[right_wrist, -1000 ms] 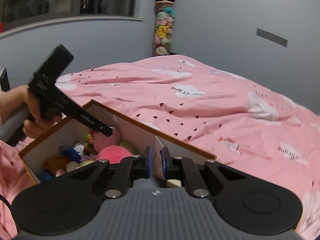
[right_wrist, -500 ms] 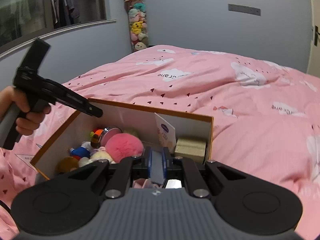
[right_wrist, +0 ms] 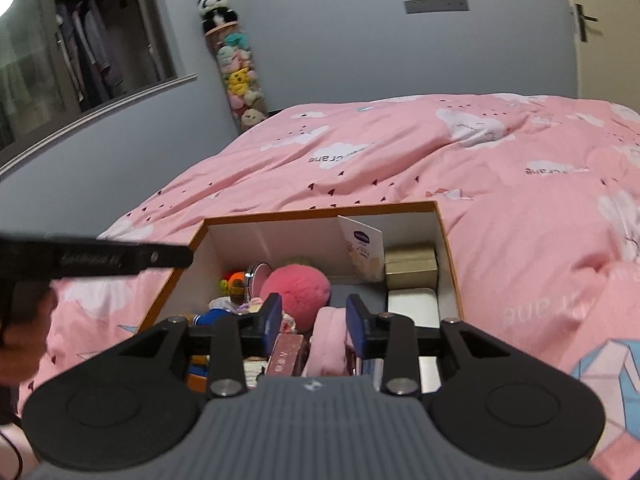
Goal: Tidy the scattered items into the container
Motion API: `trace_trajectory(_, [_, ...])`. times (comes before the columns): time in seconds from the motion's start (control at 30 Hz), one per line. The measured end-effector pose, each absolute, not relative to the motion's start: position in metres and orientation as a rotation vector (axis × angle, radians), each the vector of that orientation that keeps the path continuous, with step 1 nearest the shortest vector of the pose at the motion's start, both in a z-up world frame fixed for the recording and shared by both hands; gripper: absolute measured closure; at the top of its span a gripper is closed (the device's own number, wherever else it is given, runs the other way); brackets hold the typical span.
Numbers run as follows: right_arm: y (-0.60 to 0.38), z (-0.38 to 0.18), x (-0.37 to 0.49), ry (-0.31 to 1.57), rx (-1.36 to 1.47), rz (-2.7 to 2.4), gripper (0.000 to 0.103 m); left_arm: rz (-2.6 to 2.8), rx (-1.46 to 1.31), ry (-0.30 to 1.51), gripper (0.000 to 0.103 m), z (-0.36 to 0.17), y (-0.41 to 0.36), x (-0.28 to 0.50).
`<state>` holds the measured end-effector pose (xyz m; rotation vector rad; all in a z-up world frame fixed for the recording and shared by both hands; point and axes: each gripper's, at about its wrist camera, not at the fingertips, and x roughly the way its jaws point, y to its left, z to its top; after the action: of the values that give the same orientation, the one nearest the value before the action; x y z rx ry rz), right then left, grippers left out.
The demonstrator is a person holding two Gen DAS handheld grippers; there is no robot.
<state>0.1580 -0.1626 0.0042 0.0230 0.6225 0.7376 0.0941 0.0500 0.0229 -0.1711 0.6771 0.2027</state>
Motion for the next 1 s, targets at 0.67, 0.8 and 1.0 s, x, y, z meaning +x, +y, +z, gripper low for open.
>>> trace_trajectory(0.67, [-0.146, -0.02, 0.142, 0.56, -0.036, 0.546, 0.04, 0.253, -0.173, 0.601, 0.037, -0.021, 0.045, 0.064])
trace_trajectory(0.8, [-0.144, -0.029, 0.147, 0.586, -0.041, 0.531, 0.038, 0.26, -0.15, 0.602, 0.036, -0.029, 0.044, 0.065])
trace_trajectory(1.0, [-0.145, -0.041, 0.15, 0.615, -0.04, 0.521, 0.037, 0.26, -0.157, 0.621, 0.036, -0.039, 0.046, 0.069])
